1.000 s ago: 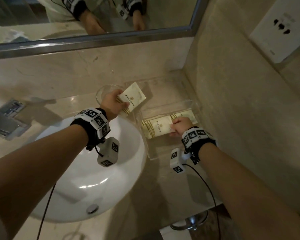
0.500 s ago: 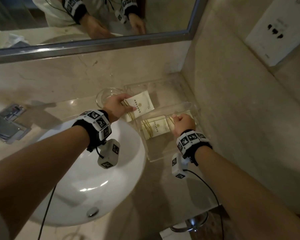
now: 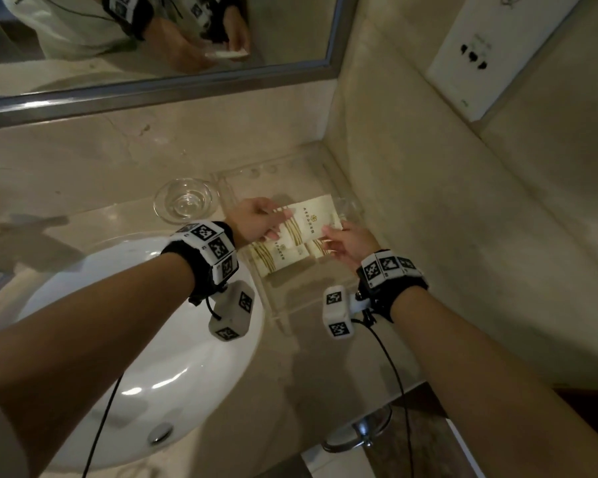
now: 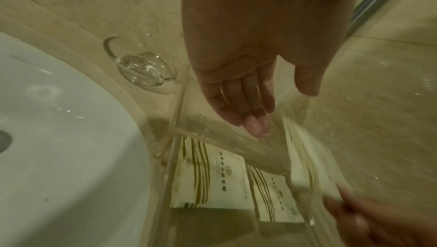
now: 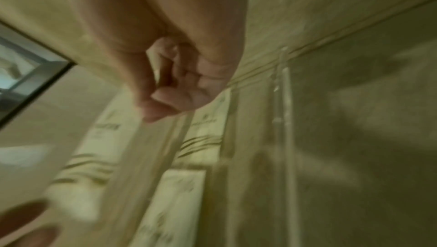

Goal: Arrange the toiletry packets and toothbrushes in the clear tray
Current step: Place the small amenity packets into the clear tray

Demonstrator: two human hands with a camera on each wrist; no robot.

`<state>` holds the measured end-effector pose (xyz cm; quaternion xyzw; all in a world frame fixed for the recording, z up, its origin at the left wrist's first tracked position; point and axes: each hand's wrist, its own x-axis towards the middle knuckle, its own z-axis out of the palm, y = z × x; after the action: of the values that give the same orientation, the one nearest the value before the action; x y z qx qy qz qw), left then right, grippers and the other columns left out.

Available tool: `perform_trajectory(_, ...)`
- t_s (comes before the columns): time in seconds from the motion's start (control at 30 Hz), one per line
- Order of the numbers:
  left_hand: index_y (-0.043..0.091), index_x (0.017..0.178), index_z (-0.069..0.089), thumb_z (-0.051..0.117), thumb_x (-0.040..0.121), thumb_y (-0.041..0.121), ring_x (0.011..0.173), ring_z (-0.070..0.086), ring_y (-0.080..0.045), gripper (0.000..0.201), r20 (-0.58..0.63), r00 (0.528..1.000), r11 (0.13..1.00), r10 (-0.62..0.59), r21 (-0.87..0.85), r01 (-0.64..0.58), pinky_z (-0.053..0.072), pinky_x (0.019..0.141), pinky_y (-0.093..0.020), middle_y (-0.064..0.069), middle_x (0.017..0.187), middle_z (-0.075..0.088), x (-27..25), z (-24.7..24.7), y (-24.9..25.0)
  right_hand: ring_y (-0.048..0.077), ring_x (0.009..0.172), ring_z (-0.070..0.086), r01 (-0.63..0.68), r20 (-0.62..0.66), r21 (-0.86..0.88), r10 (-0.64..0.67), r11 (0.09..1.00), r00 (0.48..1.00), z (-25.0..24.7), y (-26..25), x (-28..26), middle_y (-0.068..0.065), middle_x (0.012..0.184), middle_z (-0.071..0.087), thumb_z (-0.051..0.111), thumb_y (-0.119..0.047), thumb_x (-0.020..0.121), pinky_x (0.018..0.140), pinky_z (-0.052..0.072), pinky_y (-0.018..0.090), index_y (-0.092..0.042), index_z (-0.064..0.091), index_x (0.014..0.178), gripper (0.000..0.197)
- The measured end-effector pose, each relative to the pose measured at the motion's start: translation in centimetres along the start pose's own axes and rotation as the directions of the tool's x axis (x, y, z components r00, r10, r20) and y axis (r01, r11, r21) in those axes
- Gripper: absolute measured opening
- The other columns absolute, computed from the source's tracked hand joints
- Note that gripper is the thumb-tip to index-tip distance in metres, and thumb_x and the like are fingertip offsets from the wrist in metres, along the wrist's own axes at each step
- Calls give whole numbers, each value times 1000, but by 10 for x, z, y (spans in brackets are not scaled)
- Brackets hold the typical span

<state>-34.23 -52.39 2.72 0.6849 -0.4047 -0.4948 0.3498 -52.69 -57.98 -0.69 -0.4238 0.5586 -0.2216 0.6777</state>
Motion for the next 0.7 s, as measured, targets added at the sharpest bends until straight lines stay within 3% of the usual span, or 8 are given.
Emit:
perform_trajectory(0.1, 19, 78, 55, 54, 90, 35, 61, 55, -14, 19, 11, 999, 998, -43, -35, 44, 41, 56, -23, -3, 75, 62, 3, -1, -5, 10, 56, 49, -58, -173, -99, 41, 993, 984, -25, 9, 3, 3, 70, 57, 53, -8, 93, 37, 41, 13, -9, 58, 89, 7)
perform_trajectory(0.23, 16, 80, 55, 48, 93, 35, 59, 54, -16, 24, 3, 998, 997, -62, -35, 62, 44, 53, -21, -4, 73, 60, 6, -9, -13, 12, 53, 47, -95, -244, -198, 45, 976, 969, -48, 25, 12, 3, 66, 55, 52, -9, 93, 41, 40, 18, -8, 57, 97, 6)
perform_trajectory(0.3, 16, 80, 56, 44, 94, 37, 61, 55, -18, 29, -18, 997, 996, -77, -36, 77, 45, 59, -24, -4, 73, 61, 8, -12, -18, 13, 51, 47, -137, -268, -208, 78, 969, 960, -53, 30, 18, 4, 64, 55, 54, -9, 93, 44, 38, 22, -5, 57, 89, 6)
perform_trajectory(0.43, 16, 79, 57, 41, 96, 36, 58, 60, -15, 30, -60, 995, 997, -79, -30, 77, 46, 67, -27, -5, 73, 62, 11, -16, -26, 14, 49, 46, -219, -339, -306, 109, 926, 934, -53, 31, 31, 4, 59, 54, 58, -14, 91, 47, 37, 26, -8, 55, 63, 28)
perform_trajectory(0.57, 16, 78, 58, 41, 96, 35, 41, 58, 0, 31, -83, 994, 997, -67, -35, 65, 46, 63, -26, -4, 72, 62, 14, -18, -29, 12, 47, 44, -234, -335, -255, 141, 938, 932, -43, 27, 43, 3, 58, 51, 55, -13, 92, 38, 36, 20, -7, 51, 61, 32)
perform_trajectory(0.63, 16, 78, 58, 41, 96, 36, 48, 60, -6, 32, -89, 993, 997, -71, -39, 68, 46, 62, -25, -4, 71, 62, 14, -19, -32, 10, 41, 45, -238, -332, -231, 154, 943, 931, -39, 25, 47, 1, 51, 53, 54, -12, 93, 32, 34, 16, -8, 50, 62, 31)
perform_trajectory(0.7, 16, 79, 58, 40, 96, 37, 58, 59, -14, 33, -83, 993, 996, -80, -41, 77, 46, 63, -25, -4, 72, 62, 14, -20, -35, 10, 41, 45, -232, -340, -202, 155, 951, 928, -36, 24, 51, 2, 51, 52, 54, -12, 93, 36, 35, 19, -8, 50, 63, 31)
